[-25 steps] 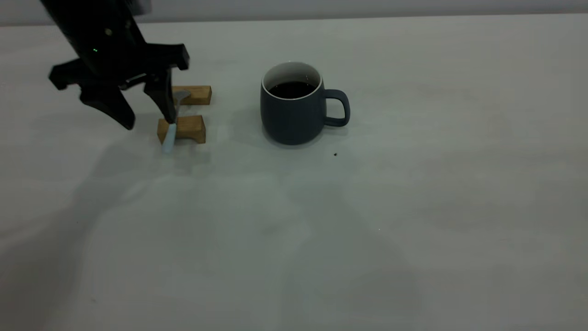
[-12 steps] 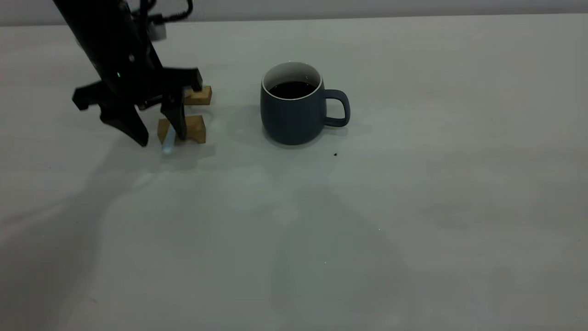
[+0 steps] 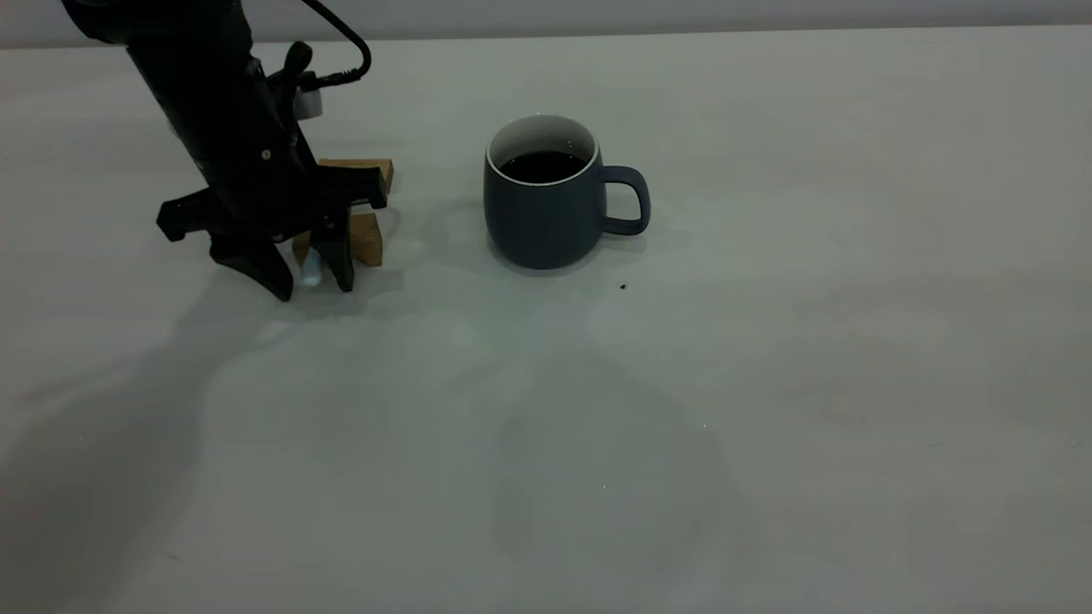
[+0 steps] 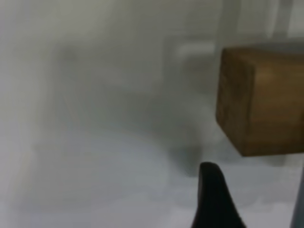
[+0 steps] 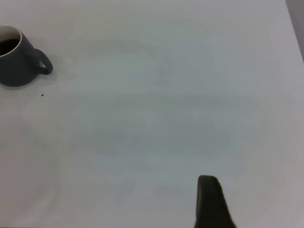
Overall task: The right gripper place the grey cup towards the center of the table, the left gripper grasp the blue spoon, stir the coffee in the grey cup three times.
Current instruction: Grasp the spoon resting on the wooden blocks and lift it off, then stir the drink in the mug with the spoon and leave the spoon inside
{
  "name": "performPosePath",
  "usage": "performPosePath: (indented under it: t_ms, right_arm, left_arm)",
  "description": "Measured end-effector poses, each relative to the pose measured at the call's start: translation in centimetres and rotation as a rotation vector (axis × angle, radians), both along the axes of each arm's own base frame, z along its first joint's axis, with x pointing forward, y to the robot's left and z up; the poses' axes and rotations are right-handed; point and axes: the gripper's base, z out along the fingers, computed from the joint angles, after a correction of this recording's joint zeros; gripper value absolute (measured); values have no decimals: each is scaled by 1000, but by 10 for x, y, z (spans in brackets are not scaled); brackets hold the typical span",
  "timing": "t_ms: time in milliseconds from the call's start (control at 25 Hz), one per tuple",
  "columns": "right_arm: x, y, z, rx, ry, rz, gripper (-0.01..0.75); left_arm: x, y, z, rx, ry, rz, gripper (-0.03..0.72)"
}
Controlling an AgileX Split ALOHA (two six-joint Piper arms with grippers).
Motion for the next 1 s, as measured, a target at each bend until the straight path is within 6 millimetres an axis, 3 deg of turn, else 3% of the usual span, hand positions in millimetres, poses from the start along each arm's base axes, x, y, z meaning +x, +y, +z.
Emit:
performPosePath:
  t_ms: [200,360,640,840,1000]
  right_arm:
    - [0,0,0,0,0,0,500]
    - [0,0,0,0,0,0,500]
    - [0,0,0,0,0,0,500]
    - [0,0,0,0,0,0,500]
    - [0,0,0,0,0,0,500]
  left_arm:
    - [5,-1,3,-7,-16,29,383]
    - [11,-3,10,-13,-2,53,139]
    - [19,-8,37,-7,111,35,127]
    - [24,-11,81,-30,100,32,127]
    - [23,-22,116,-166,83,103,127]
